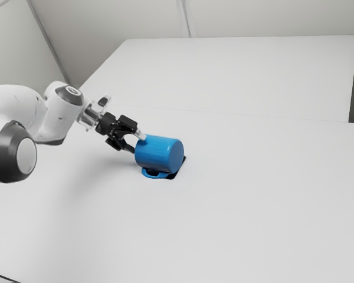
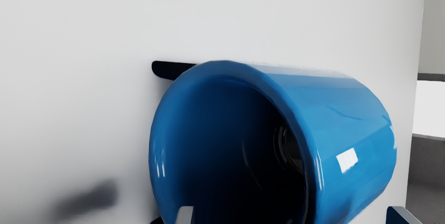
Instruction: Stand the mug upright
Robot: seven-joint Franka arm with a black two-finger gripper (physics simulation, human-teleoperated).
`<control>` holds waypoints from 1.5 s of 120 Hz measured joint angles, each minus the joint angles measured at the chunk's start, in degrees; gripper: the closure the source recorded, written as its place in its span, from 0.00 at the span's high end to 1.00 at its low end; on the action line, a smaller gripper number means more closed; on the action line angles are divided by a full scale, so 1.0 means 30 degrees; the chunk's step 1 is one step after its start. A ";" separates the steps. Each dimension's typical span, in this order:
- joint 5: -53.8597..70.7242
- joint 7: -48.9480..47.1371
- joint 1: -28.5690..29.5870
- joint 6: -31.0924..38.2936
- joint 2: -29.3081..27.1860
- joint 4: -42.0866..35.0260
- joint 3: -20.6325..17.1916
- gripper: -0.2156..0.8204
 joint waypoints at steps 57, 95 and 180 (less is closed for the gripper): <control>-0.2333 0.2351 0.0012 -0.1181 0.0364 0.0001 0.0030 0.79; -0.3503 0.3058 -0.0145 -0.1253 0.0302 -0.0570 -0.0005 0.76; -0.6222 0.3770 -0.0232 -0.2317 -0.0228 -0.1346 -0.0465 0.07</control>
